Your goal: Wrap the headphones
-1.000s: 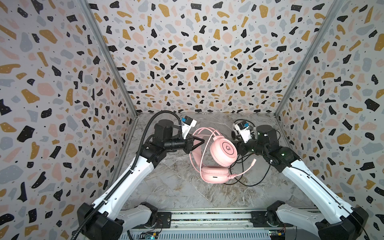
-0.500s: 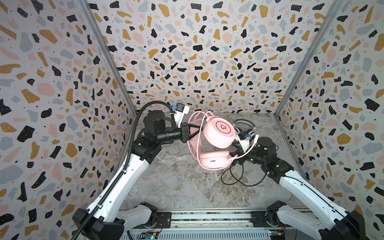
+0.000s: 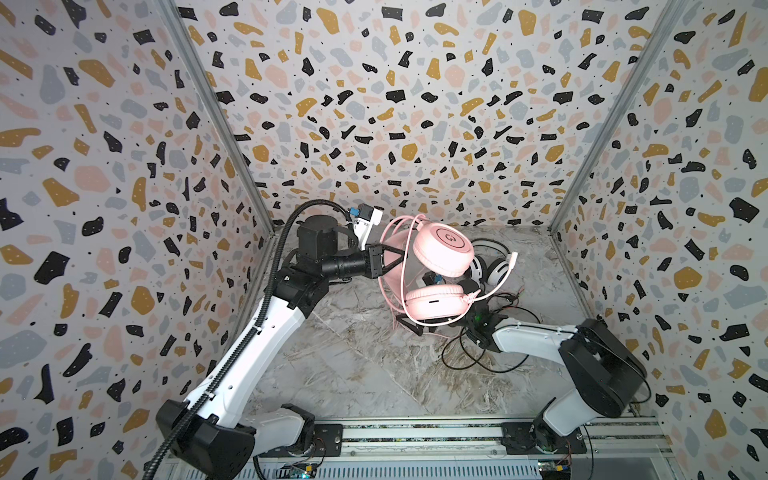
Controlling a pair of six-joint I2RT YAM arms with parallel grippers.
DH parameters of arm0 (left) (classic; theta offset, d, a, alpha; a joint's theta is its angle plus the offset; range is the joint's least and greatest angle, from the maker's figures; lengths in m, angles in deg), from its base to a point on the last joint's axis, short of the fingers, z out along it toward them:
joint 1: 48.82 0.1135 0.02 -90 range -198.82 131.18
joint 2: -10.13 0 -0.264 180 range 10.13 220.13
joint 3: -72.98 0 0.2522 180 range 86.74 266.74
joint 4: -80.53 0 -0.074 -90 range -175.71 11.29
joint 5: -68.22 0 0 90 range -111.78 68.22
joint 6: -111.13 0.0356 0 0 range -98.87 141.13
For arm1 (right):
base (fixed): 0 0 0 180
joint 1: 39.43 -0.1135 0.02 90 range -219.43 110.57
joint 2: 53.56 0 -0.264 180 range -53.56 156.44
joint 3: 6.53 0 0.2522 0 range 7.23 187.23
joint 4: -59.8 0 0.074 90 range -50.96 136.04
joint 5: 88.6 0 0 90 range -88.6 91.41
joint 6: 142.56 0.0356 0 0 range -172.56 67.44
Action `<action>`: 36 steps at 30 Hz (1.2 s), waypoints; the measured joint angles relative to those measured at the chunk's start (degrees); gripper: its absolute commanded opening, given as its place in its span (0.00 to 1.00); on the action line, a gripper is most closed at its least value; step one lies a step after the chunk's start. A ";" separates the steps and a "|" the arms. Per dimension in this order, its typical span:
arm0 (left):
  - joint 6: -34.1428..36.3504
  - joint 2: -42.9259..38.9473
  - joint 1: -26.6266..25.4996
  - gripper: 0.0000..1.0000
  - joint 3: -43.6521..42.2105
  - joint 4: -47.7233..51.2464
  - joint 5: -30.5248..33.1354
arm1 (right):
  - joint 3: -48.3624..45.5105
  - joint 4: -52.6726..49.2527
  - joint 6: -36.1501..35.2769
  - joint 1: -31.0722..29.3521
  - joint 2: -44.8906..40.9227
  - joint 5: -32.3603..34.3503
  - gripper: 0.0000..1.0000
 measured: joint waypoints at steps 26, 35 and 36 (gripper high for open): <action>-6.21 -1.55 8.61 0.00 -3.04 -8.15 0.09 | -0.76 39.95 22.36 -3.21 20.92 0.11 0.00; -10.84 -1.75 18.43 0.00 -6.88 -13.40 4.85 | -14.73 27.23 18.29 -5.31 3.69 4.28 0.00; -11.78 -1.70 19.19 0.00 -7.72 -14.19 5.55 | -15.78 24.94 17.22 -6.23 0.72 5.25 0.00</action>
